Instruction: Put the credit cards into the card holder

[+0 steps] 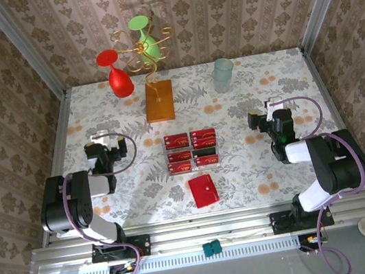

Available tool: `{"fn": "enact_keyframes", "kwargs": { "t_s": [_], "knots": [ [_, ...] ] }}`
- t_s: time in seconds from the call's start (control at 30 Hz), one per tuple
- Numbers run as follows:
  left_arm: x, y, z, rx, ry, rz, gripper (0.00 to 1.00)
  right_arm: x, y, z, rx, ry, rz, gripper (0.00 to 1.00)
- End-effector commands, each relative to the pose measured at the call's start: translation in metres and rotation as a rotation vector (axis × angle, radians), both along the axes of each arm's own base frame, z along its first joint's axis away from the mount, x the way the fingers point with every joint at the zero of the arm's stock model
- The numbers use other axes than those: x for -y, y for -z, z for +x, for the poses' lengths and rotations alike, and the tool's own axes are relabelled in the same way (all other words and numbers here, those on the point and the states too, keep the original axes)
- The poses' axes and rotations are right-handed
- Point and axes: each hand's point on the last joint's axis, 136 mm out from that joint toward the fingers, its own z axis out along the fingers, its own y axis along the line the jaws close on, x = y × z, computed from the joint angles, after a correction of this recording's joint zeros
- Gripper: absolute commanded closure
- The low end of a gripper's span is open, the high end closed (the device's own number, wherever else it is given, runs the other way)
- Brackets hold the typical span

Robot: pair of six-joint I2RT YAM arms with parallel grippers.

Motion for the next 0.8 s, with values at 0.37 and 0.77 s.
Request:
{"fn": "enact_keyframes", "kwargs": {
  "t_s": [0.37, 0.77],
  "knots": [
    [-0.0002, -0.0103, 0.0068, 0.023, 0.002, -0.009, 0.00, 0.0060, -0.0039, 0.0035, 0.013, 0.017, 0.003, 0.00],
    [-0.0001, -0.0109, 0.0068, 0.027, 0.000, -0.008, 0.00, 0.0063, -0.0042, 0.0026, 0.015, 0.018, 0.002, 0.00]
  ]
}}
